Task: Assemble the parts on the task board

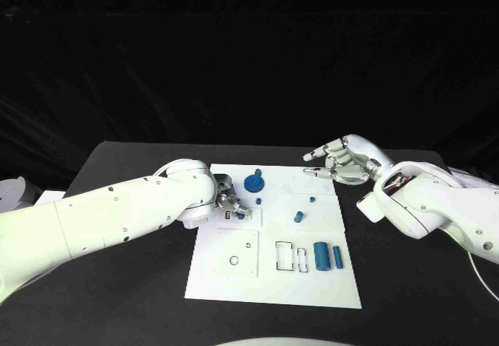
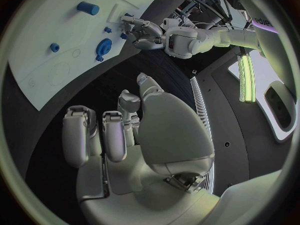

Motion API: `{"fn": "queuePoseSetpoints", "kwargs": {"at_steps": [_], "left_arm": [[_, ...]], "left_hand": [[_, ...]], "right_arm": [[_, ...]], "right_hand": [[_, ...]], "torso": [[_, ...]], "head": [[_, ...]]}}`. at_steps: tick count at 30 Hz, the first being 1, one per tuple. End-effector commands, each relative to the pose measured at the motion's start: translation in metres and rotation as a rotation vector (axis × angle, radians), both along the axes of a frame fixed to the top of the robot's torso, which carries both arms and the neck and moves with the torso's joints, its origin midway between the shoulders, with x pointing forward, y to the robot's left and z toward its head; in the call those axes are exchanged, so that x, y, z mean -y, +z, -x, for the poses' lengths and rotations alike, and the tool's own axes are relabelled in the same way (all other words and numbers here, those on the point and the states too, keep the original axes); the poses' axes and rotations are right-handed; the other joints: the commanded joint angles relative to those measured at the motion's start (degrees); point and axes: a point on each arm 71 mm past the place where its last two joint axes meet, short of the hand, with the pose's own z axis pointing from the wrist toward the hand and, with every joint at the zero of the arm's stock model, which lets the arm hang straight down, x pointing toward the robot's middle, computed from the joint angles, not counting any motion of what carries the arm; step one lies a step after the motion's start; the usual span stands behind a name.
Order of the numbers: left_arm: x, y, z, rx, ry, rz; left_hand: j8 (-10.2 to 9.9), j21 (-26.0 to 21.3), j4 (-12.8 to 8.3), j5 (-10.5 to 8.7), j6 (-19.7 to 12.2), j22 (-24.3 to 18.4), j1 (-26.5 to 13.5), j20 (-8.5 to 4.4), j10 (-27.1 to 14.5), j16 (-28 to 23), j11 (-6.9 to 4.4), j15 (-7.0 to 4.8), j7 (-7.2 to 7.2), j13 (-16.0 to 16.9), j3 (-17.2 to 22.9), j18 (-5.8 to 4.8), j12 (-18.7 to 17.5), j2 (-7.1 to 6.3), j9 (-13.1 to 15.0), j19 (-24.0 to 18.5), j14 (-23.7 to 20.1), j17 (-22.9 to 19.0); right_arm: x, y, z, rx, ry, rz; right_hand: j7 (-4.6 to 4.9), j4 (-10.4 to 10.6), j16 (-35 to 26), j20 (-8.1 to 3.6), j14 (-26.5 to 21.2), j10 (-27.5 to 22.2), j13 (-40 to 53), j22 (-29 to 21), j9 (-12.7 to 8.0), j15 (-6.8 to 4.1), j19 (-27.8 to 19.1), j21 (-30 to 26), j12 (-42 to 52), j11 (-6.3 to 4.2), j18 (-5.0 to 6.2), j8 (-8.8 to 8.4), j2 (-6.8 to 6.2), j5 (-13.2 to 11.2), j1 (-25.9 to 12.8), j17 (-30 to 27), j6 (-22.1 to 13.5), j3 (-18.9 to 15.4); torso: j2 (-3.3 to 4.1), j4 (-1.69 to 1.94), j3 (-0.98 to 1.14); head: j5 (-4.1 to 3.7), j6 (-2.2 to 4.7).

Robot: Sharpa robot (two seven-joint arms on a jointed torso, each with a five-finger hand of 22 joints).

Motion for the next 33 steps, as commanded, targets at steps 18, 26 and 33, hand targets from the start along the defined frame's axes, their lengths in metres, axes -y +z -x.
{"fn": "queuePoseSetpoints", "kwargs": {"at_steps": [18, 26, 33], "left_arm": [[-0.009, 0.002, 0.003, -0.022, 0.04, -0.029], [-0.012, 0.034, -0.002, -0.025, 0.072, 0.117], [-0.031, 0.065, -0.025, -0.024, 0.09, 0.115]], "left_hand": [[0.0, 0.2, 0.0, -0.61, 0.5, 11.6, -2.6, -0.52, 0.9, 0.2, -0.08, -0.44, -0.24, 2.2, -8.8, -0.94, 0.3, 1.88, 0.5, 4.5, 6.0, 15.1], [-2.4, -2.7, 0.0, -0.24, -3.7, 7.3, 0.4, 0.08, -2.1, 0.2, 1.2, 0.4, 1.35, -2.1, -12.0, 0.11, -4.3, 2.41, -0.5, 2.5, 6.0, 15.1], [-6.4, -4.7, -0.1, -0.26, -6.4, 4.8, 4.3, 1.35, -4.8, 0.2, 2.82, 1.76, 3.25, -5.8, -12.6, 0.72, -7.9, 2.7, -4.1, 1.3, 6.0, 15.1]], "right_arm": [[0.0, -0.002, 0.0, -0.005, 0.01, 0.009], [0.001, -0.005, 0.0, -0.011, 0.005, 0.01], [0.001, -0.009, 0.0, -0.02, 0.003, 0.01]], "right_hand": [[-0.09, 0.3, -0.2, -0.02, 4.3, -0.5, -0.1, -0.1, 0.0, 0.24, -0.5, -0.3, -0.3, 0.01, 1.01, 0.03, 0.08, 0.3, -0.7, 7.8, 0.2, -0.4], [-0.09, 0.3, -0.3, -0.02, 4.3, -0.5, -0.1, -0.1, 0.0, 0.24, -0.5, -0.3, -0.3, 0.01, 1.01, 0.03, 0.06, 0.3, -0.8, 7.8, 0.2, -0.4], [-0.09, 0.3, -0.3, -0.02, 4.3, -0.5, -0.1, -0.1, 0.0, 0.24, -0.5, -0.3, -0.3, 0.01, 1.01, 0.03, 0.06, 0.3, -0.8, 7.8, 0.2, -0.4]], "torso": [[-0.03, 0.05, 0.05], [-0.05, 0.09, 0.07], [-0.03, 0.1, 0.15]], "head": [[0.04, 0.17], [0.19, 0.46], [0.48, 0.8]]}}
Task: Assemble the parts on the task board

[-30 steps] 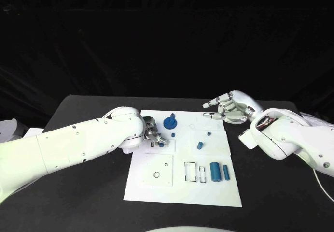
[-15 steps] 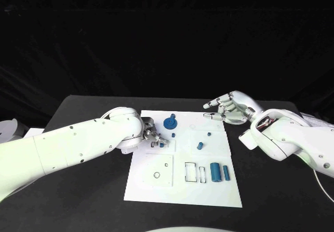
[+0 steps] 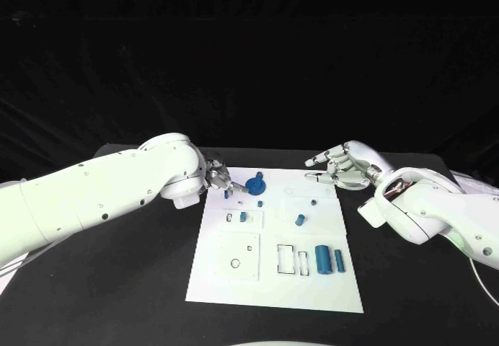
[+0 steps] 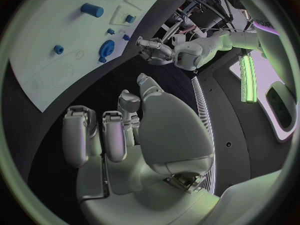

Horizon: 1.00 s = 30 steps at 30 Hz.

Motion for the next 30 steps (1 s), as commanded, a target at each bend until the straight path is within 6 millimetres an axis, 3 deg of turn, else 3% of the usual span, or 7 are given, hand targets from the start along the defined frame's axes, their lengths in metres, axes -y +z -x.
{"fn": "queuePoseSetpoints", "kwargs": {"at_steps": [1, 4, 7, 11, 17, 30], "left_arm": [[-0.009, 0.008, -0.011, -0.061, 0.014, 0.014], [-0.017, 0.014, -0.024, -0.038, 0.042, -0.002], [-0.023, 0.016, -0.034, -0.018, 0.054, -0.033], [-0.025, 0.015, -0.043, -0.006, 0.054, -0.073], [-0.022, 0.005, -0.051, -0.019, 0.037, -0.142], [-0.013, -0.009, -0.057, -0.055, 0.012, -0.182]], "left_hand": [[-1.4, -0.4, 0.0, 0.12, -0.9, 4.6, 1.5, 0.83, -0.8, 0.2, 0.49, 0.65, 0.46, -1.0, -0.3, 0.75, -1.0, 0.09, -1.5, 1.3, 6.0, 15.1], [-2.1, -0.4, -0.1, 0.12, -0.7, 4.8, 2.6, 1.1, -0.9, 0.2, 0.72, 0.88, 0.68, -1.2, -0.4, 0.73, -1.0, 0.25, -2.6, 1.4, 6.0, 15.1], [-2.3, 0.0, -0.1, 0.13, -0.3, 5.4, 3.3, 1.21, -0.6, 0.2, 0.73, 0.94, 0.69, -0.8, -0.3, 0.58, -0.5, 0.5, -3.2, 1.7, 6.0, 15.1], [-2.4, 0.3, 0.0, 0.07, 0.1, 5.8, 3.3, 1.24, -0.4, 0.2, 0.71, 0.94, 0.65, -0.6, -0.5, 0.49, -0.2, 0.42, -3.5, 1.9, 6.0, 15.1], [-2.2, 0.7, 0.1, -0.09, 1.2, 6.4, 2.8, 1.23, -0.1, 0.2, 0.55, 0.86, 0.42, -0.2, -1.1, 0.36, 0.2, 0.52, -4.0, 2.2, 6.0, 15.1], [-1.8, 1.2, 0.1, -0.16, 2.1, 7.2, 2.2, 1.11, 0.5, 0.2, 0.31, 0.68, 0.12, 0.6, -1.7, 0.17, 1.1, 0.96, -4.1, 2.6, 6.0, 15.1]], "right_arm": [[-0.002, -0.002, 0.0, -0.006, 0.013, 0.006], [-0.002, -0.002, 0.0, -0.007, 0.014, 0.005], [-0.003, -0.003, 0.0, -0.008, 0.015, 0.005], [-0.004, -0.003, 0.0, -0.008, 0.016, 0.004], [-0.005, -0.003, 0.0, -0.008, 0.019, 0.003], [-0.008, -0.003, 0.0, -0.007, 0.025, 0.001]], "right_hand": [[-0.09, 0.2, -0.3, -0.02, 4.3, -0.5, -0.1, -0.1, 0.0, 0.24, -0.5, -0.3, -0.3, 0.01, 1.0, 0.04, -0.18, 0.3, -0.5, 7.7, 0.2, -0.3], [-0.09, 0.2, -0.3, -0.02, 4.3, -0.5, -0.1, -0.1, 0.0, 0.24, -0.5, -0.3, -0.3, 0.01, 1.0, 0.04, -0.18, 0.3, -0.5, 7.7, 0.2, -0.3], [-0.09, 0.2, -0.3, -0.02, 4.3, -0.5, -0.1, -0.1, 0.0, 0.24, -0.5, -0.3, -0.3, 0.01, 1.0, 0.04, -0.18, 0.3, -0.5, 7.8, 0.2, -0.3], [-0.1, 0.2, -0.2, -0.01, 4.3, -0.5, 0.0, -0.1, 0.0, 0.24, -0.5, -0.3, -0.2, 0.0, 1.0, 0.04, -0.18, 0.3, -0.6, 7.8, 0.2, -0.4], [-0.1, 0.2, -0.2, -0.01, 4.3, -0.5, 0.0, -0.1, 0.0, 0.24, -0.5, -0.3, -0.2, 0.0, 1.0, 0.04, -0.18, 0.3, -0.6, 7.8, 0.2, -0.4], [-0.1, 0.3, -0.2, -0.01, 4.3, -0.5, 0.0, 0.0, 0.0, 0.24, -0.5, -0.3, -0.2, 0.0, 0.99, 0.04, -0.15, 0.4, -0.6, 7.8, 0.2, -0.4]], "torso": [[0.02, 0.02, 0.04], [0.04, -0.01, 0.01], [0.2, -0.08, -0.18], [0.12, -0.01, -0.1], [0.14, -0.02, -0.18], [0.08, -0.03, -0.06]], "head": [[0.2, 0.21], [0.17, 0.36], [0.18, 0.52], [0.17, 0.39], [0.3, 0.32], [0.42, 0.09]]}}
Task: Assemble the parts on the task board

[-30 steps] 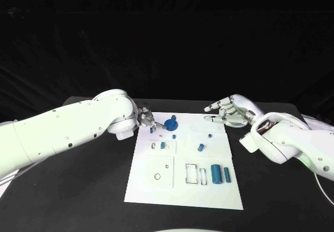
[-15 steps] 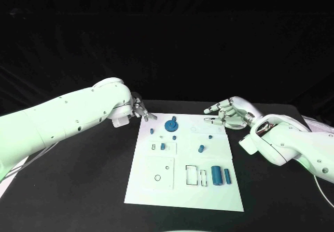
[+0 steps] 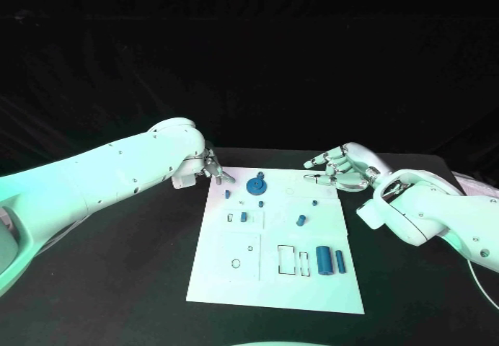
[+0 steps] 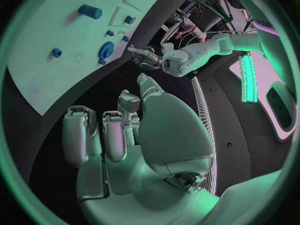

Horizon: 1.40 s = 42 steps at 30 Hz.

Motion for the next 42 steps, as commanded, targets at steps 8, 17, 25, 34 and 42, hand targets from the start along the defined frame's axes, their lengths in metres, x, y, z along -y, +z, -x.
{"fn": "queuePoseSetpoints", "kwargs": {"at_steps": [8, 17, 25, 34, 42], "left_arm": [[0.008, -0.009, 0.001, -0.052, -0.062, -0.033], [0.01, -0.018, 0.001, -0.072, -0.066, -0.043], [0.011, -0.022, 0.001, -0.076, -0.067, -0.039], [0.013, -0.022, 0.0, -0.063, -0.06, -0.021], [0.015, -0.023, 0.001, -0.07, -0.071, -0.008]], "left_hand": [[0.4, 0.7, -0.1, -0.1, 0.5, 7.6, 0.0, 0.14, 0.6, 0.2, -0.04, 0.11, -0.09, 0.3, -0.4, 0.06, 0.6, 0.98, -0.2, 2.6, 5.9, 15.1], [0.4, 0.8, -0.2, -0.1, 0.5, 7.8, 0.8, 0.08, 0.6, 0.2, -0.09, 0.06, -0.13, 0.4, -0.4, 0.04, 0.7, 1.11, -0.4, 2.6, 5.9, 15.1], [0.4, 0.9, -0.3, -0.1, 0.6, 8.0, 1.7, 0.03, 0.7, 0.2, -0.13, 0.02, -0.16, 0.4, -0.3, -0.01, 0.8, 1.47, -0.5, 2.7, 5.9, 15.1], [0.4, 0.9, -0.7, -0.06, 0.7, 8.0, 3.9, -0.03, 0.7, 0.2, -0.19, -0.03, -0.21, 0.4, 0.6, -0.01, 0.8, 3.5, -0.8, 2.7, 5.9, 15.1], [0.6, 0.8, -2.6, 0.04, 0.7, 7.9, 8.3, -0.18, 0.7, 0.2, -0.45, -0.2, -0.54, 0.4, 2.7, 0.03, 0.8, 4.75, -0.9, 2.6, 5.9, 15.1]], "right_arm": [[-0.003, -0.001, 0.001, -0.001, 0.019, 0.003], [-0.003, 0.0, 0.001, 0.0, 0.019, 0.003], [-0.004, -0.001, 0.001, 0.0, 0.021, 0.002], [-0.004, -0.001, 0.001, 0.0, 0.022, 0.003], [-0.004, -0.001, 0.001, 0.0, 0.023, 0.002]], "right_hand": [[-0.11, 0.1, -0.2, -0.02, 4.3, -0.5, 0.0, 0.0, 0.0, 0.23, -0.5, -0.3, -0.1, -0.01, 1.0, 0.04, -0.11, 0.4, -0.6, 7.8, 0.2, -0.2], [-0.11, 0.1, -0.2, -0.02, 4.3, -0.5, 0.0, 0.0, 0.0, 0.23, -0.5, -0.3, -0.1, -0.01, 1.0, 0.04, -0.11, 0.4, -0.6, 7.8, 0.2, -0.2], [-0.11, 0.1, -0.2, -0.02, 4.3, -0.5, 0.0, 0.0, 0.0, 0.23, -0.5, -0.3, -0.1, -0.01, 1.0, 0.04, -0.11, 0.4, -0.6, 7.8, 0.2, -0.2], [-0.12, 0.1, -0.2, -0.02, 4.3, -0.5, -0.1, 0.0, 0.0, 0.22, -0.5, -0.3, -0.2, -0.02, 1.0, 0.04, -0.04, 0.4, -0.5, 7.8, 0.2, -0.2], [-0.12, 0.1, -0.2, -0.02, 4.3, -0.5, -0.1, 0.0, 0.0, 0.22, -0.5, -0.3, -0.2, -0.02, 1.0, 0.04, -0.04, 0.4, -0.5, 7.8, 0.2, -0.2]], "torso": [[-0.05, 0.04, 0.08], [-0.06, 0.0, 0.08], [-0.08, 0.05, 0.08], [-0.1, 0.04, 0.11], [-0.08, 0.03, 0.12]], "head": [[0.09, -0.25], [0.12, -0.42], [0.11, -0.53], [0.17, -0.49], [0.16, -0.59]]}}
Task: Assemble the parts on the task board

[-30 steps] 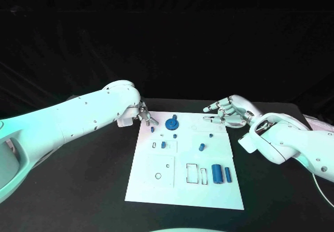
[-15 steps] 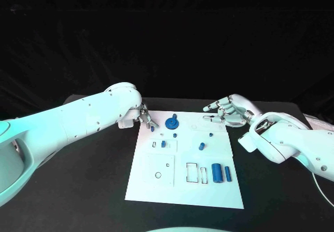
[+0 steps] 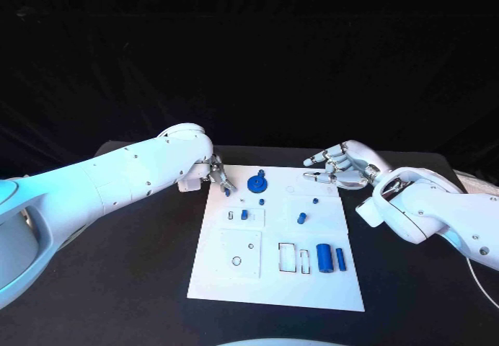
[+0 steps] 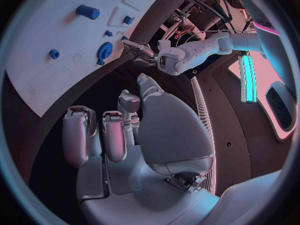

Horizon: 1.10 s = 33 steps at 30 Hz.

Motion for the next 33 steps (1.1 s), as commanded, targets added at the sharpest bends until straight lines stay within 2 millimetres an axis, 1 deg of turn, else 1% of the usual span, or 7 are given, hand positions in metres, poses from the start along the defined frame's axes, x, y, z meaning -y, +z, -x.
{"fn": "queuePoseSetpoints", "kwargs": {"at_steps": [1, 7, 11, 16, 25, 29, 33], "left_arm": [[0.004, 0.0, 0.0, -0.005, -0.018, 0.021], [0.004, -0.001, 0.001, -0.013, -0.03, 0.028], [0.005, -0.001, 0.002, -0.018, -0.038, 0.032], [0.005, -0.002, 0.004, -0.008, -0.039, 0.044], [0.002, 0.002, 0.015, 0.02, -0.007, 0.097], [-0.002, 0.007, 0.025, 0.042, 0.021, 0.123], [-0.005, 0.01, 0.033, 0.067, 0.044, 0.139]], "left_hand": [[0.4, 0.1, -0.5, 0.06, 0.3, 7.9, 1.9, -0.22, 0.4, 0.2, -0.13, -0.25, -0.21, -0.1, 1.1, 0.04, 0.3, 0.74, -0.1, 2.6, 5.9, 15.1], [0.3, 0.0, -4.1, -0.32, -0.4, 7.9, 7.7, -0.53, 0.3, 0.2, -0.36, -0.52, -0.38, -0.3, 7.2, 0.05, 0.0, 2.52, -0.2, 2.6, 5.9, 15.1], [1.1, 0.0, -5.5, -0.61, -0.8, 8.1, 7.9, -0.32, 0.3, 0.2, -0.12, -0.14, -0.04, -0.5, 13.4, 0.03, -0.2, 1.15, 0.5, 2.6, 5.9, 15.1], [1.8, 0.1, -6.3, -1.58, -1.0, 8.3, 6.7, -0.23, 0.6, 0.2, -0.08, -0.12, -0.11, -0.3, 17.2, -0.02, 0.0, -0.22, 1.3, 2.7, 5.9, 15.1], [2.7, 0.2, -6.7, -1.96, -1.0, 8.4, 5.1, -0.26, 0.9, 0.2, -0.18, -0.18, -0.21, 0.0, 20.2, -0.03, 0.4, -1.3, 2.2, 2.7, 5.9, 15.1], [3.2, 0.2, -6.7, -2.0, -0.8, 8.5, 4.3, -0.31, 1.2, 0.2, -0.29, -0.25, -0.34, 0.3, 21.1, -0.05, 0.7, -1.64, 2.6, 2.8, 5.9, 15.1], [3.4, 0.3, -6.7, -2.02, -0.8, 8.6, 4.0, -0.34, 1.2, 0.2, -0.34, -0.29, -0.4, 0.3, 21.4, -0.07, 0.8, -1.79, 2.8, 2.8, 5.9, 15.1]], "right_arm": [[-0.002, 0.0, 0.001, 0.0, 0.016, 0.005], [-0.002, -0.001, 0.0, -0.001, 0.017, 0.005], [-0.002, -0.001, 0.0, -0.001, 0.018, 0.005], [-0.002, -0.001, 0.0, -0.001, 0.019, 0.005], [-0.002, -0.001, 0.0, -0.001, 0.017, 0.003], [-0.001, -0.001, 0.0, -0.001, 0.015, 0.003], [-0.001, -0.001, 0.0, -0.001, 0.014, 0.003]], "right_hand": [[-0.11, 0.1, -0.2, -0.02, 4.3, -0.5, -0.1, 0.0, 0.0, 0.22, -0.5, -0.3, -0.2, -0.02, 1.0, 0.04, -0.04, 0.2, -0.5, 7.8, 0.2, -0.2], [-0.11, 0.1, -0.2, -0.02, 4.3, -0.5, -0.1, 0.0, 0.0, 0.22, -0.5, -0.3, -0.2, -0.02, 1.0, 0.04, -0.04, 0.2, -0.5, 7.8, 0.2, -0.2], [-0.11, 0.1, -0.2, -0.02, 4.3, -0.5, -0.1, 0.0, 0.0, 0.22, -0.5, -0.3, -0.2, -0.02, 1.0, 0.04, -0.04, 0.2, -0.5, 7.8, 0.2, -0.2], [-0.11, 0.1, -0.2, -0.02, 4.3, -0.5, -0.1, 0.0, 0.0, 0.22, -0.5, -0.3, -0.2, -0.02, 1.0, 0.04, -0.04, 0.2, -0.5, 7.8, 0.2, -0.2], [-0.11, 0.1, -0.2, -0.02, 4.3, -0.5, -0.1, 0.0, 0.0, 0.22, -0.5, -0.3, -0.2, -0.02, 1.0, 0.04, -0.04, 0.2, -0.5, 7.8, 0.2, -0.2], [-0.11, 0.1, -0.2, -0.02, 4.3, -0.5, -0.1, 0.0, 0.0, 0.22, -0.5, -0.3, -0.2, -0.02, 1.0, 0.04, -0.04, 0.2, -0.5, 7.8, 0.2, -0.2], [-0.11, 0.1, -0.2, -0.02, 4.3, -0.5, -0.1, 0.0, 0.0, 0.22, -0.5, -0.3, -0.2, -0.02, 1.0, 0.04, -0.04, 0.2, -0.5, 7.8, 0.2, -0.2]], "torso": [[0.03, 0.03, 0.01], [0.04, -0.01, 0.0], [0.02, -0.02, 0.0], [-0.06, 0.01, 0.03], [-0.24, 0.12, 0.09], [-0.46, 0.31, 0.27], [-0.64, 0.48, 0.32]], "head": [[-0.04, -0.07], [-0.05, -0.13], [-0.1, -0.25], [-0.1, -0.28], [0.06, -0.27], [0.12, -0.32], [0.17, -0.57]]}}
